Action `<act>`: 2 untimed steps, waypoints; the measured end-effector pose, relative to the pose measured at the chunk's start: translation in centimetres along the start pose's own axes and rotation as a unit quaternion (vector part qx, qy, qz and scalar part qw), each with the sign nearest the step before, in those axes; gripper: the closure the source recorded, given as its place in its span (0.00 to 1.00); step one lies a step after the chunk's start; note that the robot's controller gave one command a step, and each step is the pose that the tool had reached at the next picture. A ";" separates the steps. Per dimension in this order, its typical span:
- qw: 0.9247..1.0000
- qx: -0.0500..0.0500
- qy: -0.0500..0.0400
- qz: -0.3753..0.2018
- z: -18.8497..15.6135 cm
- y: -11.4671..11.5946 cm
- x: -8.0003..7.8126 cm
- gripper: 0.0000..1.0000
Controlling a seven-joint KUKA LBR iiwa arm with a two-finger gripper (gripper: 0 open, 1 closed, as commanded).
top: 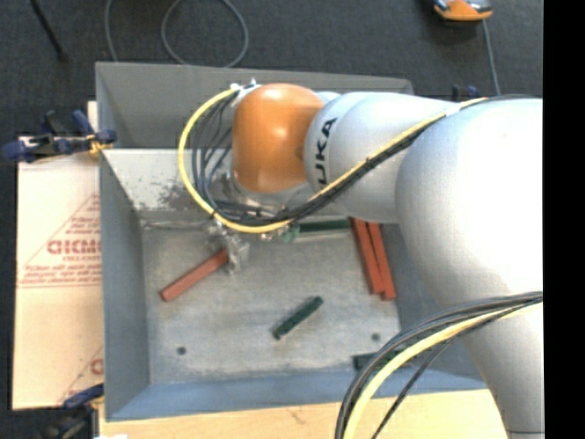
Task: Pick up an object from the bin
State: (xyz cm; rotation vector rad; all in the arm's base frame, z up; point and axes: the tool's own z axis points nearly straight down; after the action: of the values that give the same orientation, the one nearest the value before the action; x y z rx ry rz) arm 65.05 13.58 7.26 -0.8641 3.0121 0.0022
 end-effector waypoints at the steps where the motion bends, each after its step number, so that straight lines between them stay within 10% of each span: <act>1: 0.983 0.002 -0.001 -0.183 -9.6 -1.1 1.2 1.00; 2: 0.983 -0.001 0.000 -0.181 -9.4 -1.0 1.2 0.00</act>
Offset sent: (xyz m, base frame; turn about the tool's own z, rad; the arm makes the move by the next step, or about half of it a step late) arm -0.0074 -0.0150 0.0927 -0.3705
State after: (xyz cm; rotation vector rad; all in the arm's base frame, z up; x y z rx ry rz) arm 64.45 12.08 16.67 -1.3966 2.8067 0.0024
